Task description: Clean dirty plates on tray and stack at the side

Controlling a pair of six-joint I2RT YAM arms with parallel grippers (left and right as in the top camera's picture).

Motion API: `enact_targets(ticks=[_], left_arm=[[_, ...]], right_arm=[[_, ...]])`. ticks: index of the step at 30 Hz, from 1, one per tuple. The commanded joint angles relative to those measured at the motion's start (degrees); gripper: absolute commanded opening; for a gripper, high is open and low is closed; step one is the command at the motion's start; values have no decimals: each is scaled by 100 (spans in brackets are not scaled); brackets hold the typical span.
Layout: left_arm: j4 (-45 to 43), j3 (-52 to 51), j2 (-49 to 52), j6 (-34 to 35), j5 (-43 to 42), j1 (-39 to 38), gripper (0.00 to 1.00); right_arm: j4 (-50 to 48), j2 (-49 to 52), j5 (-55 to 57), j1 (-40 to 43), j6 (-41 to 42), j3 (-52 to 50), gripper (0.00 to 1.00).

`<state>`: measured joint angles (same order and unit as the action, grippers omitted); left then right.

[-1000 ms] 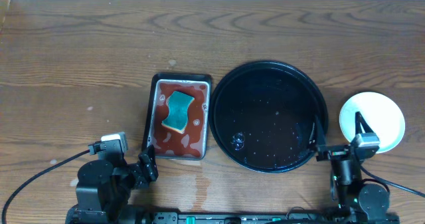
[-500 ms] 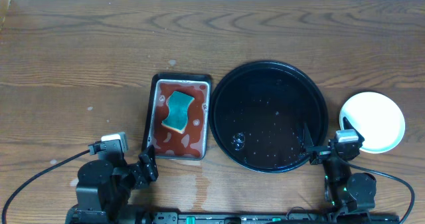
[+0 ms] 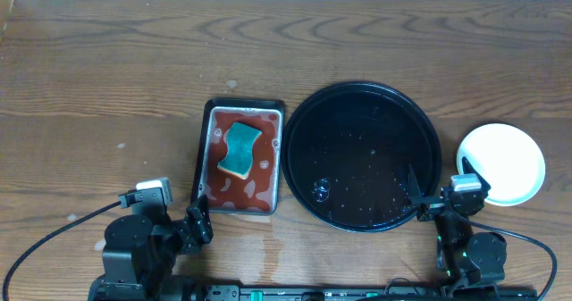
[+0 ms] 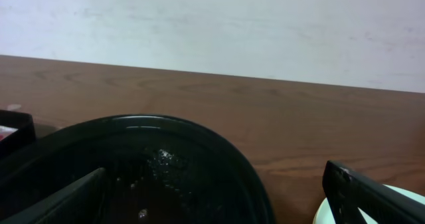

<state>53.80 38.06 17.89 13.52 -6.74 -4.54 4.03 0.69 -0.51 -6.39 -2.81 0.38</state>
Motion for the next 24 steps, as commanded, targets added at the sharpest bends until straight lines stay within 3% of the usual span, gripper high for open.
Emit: enact_targets(ticks=[1, 24], left_arm=[[13, -33, -4, 9, -28, 24, 81], [-2, -151, -332, -232, 164, 31, 81]], right_arm=[[24, -39, -42, 35, -92, -7, 99], [24, -39, -42, 35, -90, -7, 99]])
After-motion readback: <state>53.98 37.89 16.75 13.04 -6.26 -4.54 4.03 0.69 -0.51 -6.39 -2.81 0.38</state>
